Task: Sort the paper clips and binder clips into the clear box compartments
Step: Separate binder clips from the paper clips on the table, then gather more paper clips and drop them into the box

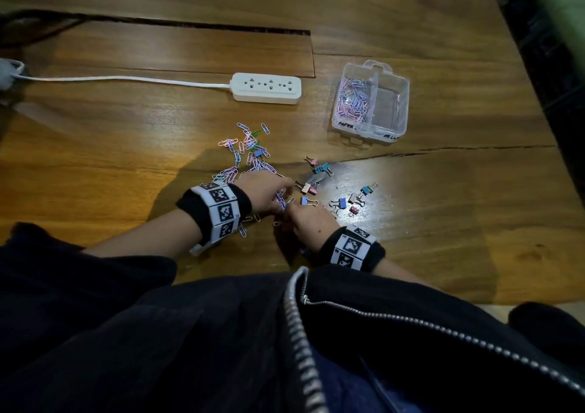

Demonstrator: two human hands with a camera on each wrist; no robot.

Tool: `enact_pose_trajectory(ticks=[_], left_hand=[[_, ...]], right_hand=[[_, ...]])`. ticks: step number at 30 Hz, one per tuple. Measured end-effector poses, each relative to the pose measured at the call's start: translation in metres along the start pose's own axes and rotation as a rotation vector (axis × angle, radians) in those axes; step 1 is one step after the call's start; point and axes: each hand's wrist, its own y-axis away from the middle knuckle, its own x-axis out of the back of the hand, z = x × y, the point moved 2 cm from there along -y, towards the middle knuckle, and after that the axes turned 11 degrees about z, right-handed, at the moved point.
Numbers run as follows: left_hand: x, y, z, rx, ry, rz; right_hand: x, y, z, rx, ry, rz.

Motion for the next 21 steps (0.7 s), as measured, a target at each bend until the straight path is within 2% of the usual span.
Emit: enact_pose_trajectory(ticks=[6, 13, 15, 17, 21], left_hand=[[-0.008, 0.003, 0.008, -0.084, -0.222, -0.092], [-0.011, 0.01, 0.007, -0.092, -0.237, -0.136], [-0.007, 0.011, 0.006, -0.042, -0.137, -0.141], [-0.002, 0.009, 0.002, 0.056, 0.066, -0.125], [0.025, -0.005, 0.001, 0.267, 0.516, -0.136]], right_hand=[[-0.003, -0.001, -0.001, -0.035, 0.011, -0.083], [-0.006, 0.0, 0.004, -0.061, -0.08, -0.184], [-0.001, 0.0, 0.009, -0.067, -0.165, -0.207], [0.012, 0.0, 0.016, -0.095, -0.35, -0.145], [0.054, -0.012, 0.047, -0.321, -0.81, 0.025]])
